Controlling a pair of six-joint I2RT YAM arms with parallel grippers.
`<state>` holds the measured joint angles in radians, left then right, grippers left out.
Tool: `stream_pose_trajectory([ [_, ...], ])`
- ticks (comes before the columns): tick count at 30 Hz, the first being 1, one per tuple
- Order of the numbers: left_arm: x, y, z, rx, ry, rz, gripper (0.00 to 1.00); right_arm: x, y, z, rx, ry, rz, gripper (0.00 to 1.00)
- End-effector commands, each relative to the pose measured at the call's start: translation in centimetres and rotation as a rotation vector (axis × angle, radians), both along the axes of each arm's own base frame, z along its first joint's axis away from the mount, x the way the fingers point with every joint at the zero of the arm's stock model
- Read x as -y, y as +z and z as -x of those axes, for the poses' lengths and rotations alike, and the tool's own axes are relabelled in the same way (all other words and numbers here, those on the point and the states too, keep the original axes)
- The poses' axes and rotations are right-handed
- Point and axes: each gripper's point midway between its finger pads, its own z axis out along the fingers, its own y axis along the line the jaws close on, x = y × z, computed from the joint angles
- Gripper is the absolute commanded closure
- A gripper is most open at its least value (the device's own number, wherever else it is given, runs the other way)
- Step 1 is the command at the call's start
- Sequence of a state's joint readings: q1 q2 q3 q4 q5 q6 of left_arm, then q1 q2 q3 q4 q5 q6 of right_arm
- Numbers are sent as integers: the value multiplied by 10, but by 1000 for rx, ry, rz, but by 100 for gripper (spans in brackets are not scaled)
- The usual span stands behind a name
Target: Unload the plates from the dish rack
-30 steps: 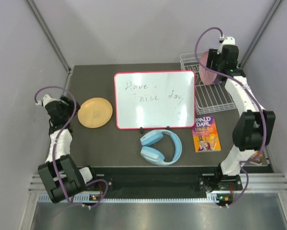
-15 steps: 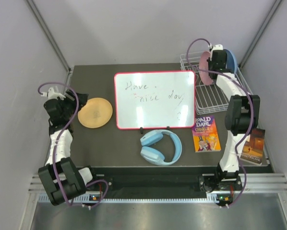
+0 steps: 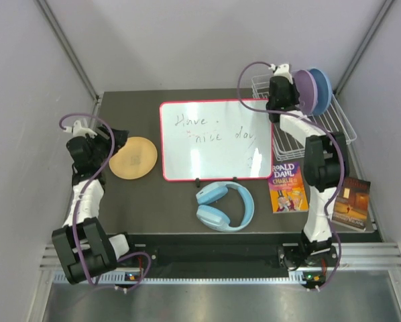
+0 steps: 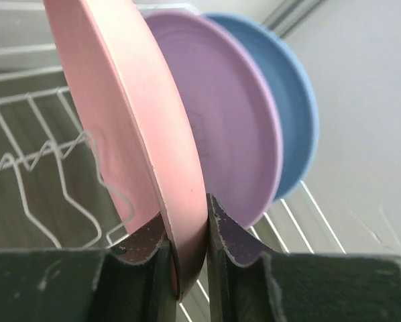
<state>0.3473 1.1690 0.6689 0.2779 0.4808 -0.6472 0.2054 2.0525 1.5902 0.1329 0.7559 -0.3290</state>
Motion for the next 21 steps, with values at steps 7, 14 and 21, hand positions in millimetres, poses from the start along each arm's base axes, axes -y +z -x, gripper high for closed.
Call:
stream_pose_trajectory([
  [7,10,23,1,62,-32,-73,25,30,141,80,423,-266,-20,100],
  [14,36,41,3,110,-131,-90,25,8,163,117,389,-61,-224,100],
  [21,91,84,17,236,-362,-71,25,-85,138,175,235,382,-701,100],
])
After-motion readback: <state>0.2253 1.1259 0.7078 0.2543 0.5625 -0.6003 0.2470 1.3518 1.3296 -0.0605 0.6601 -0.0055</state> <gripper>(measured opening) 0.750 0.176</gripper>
